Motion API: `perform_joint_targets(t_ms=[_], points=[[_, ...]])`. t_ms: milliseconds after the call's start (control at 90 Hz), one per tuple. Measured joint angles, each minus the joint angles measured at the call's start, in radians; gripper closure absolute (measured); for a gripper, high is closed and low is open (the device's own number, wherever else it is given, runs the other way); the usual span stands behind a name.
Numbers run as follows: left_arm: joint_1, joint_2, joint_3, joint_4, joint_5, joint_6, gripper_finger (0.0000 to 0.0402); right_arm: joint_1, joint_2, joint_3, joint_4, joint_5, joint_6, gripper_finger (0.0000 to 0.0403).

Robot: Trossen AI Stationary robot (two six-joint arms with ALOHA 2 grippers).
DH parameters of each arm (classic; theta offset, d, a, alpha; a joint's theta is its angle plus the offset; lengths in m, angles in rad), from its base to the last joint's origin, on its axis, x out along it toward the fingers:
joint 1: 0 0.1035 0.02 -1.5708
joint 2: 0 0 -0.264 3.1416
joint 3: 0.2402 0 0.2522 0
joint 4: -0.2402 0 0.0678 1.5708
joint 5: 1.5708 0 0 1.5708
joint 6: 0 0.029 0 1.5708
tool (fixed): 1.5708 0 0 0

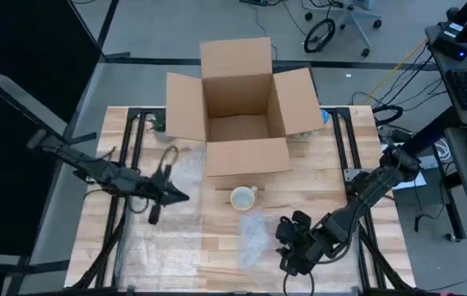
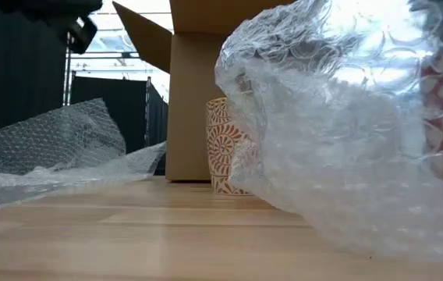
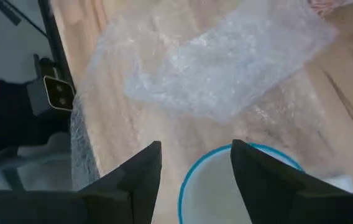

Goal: Wrap mug
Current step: Wrap the red mug with bubble wrap

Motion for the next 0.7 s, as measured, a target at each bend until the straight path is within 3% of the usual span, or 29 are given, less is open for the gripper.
perform_joint_targets(t_ms=[278, 700], points=[[-0.130, 0.288, 0.193, -0.001, -0.066, -0.008, 0.0402, 0.098, 0.002, 0.000, -0.001, 0.090, 0.137, 0.0227], [-0.153, 0.497, 0.208, 0.022, -0.051, -0.298, 0.0401, 0.141, 0.034, 0.000, 0.021, 0.118, 0.163, 0.0227]])
